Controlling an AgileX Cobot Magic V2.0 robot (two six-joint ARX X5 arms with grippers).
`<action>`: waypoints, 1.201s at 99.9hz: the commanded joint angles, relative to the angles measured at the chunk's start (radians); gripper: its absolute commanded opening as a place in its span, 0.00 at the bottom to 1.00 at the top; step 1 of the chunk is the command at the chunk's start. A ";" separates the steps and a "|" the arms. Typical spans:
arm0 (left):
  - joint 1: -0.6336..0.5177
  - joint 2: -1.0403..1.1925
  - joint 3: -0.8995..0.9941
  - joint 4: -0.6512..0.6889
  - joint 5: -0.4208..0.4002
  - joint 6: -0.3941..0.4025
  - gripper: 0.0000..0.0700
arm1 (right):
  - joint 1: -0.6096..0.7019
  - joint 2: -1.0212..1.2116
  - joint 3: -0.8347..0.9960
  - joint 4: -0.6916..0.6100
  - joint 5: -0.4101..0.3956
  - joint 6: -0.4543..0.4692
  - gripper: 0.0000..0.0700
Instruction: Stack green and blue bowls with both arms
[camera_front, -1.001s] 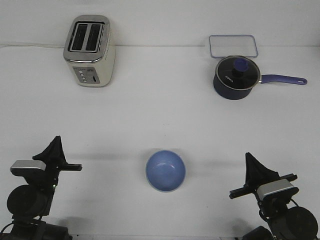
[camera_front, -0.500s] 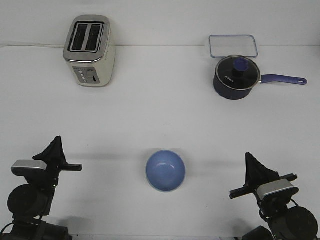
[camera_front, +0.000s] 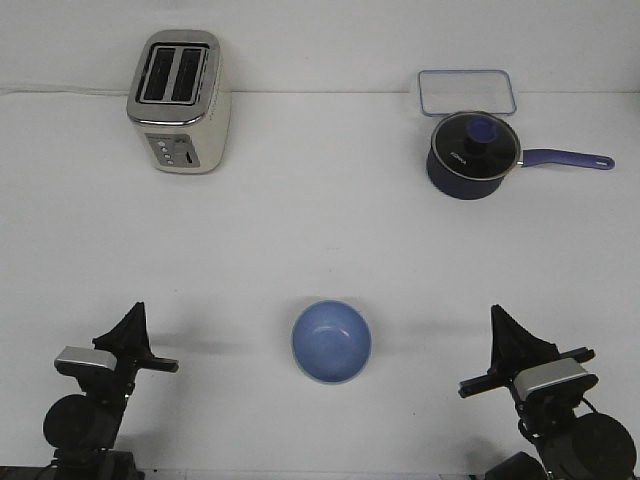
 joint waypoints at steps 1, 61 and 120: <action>0.002 -0.021 -0.024 0.021 0.000 0.013 0.02 | 0.005 -0.003 0.008 0.013 0.003 0.002 0.01; 0.003 -0.016 -0.074 0.066 -0.007 0.023 0.02 | 0.005 -0.003 0.008 0.013 0.003 0.002 0.01; 0.003 -0.016 -0.074 0.066 -0.007 0.023 0.02 | 0.005 -0.003 0.008 0.014 0.006 -0.012 0.01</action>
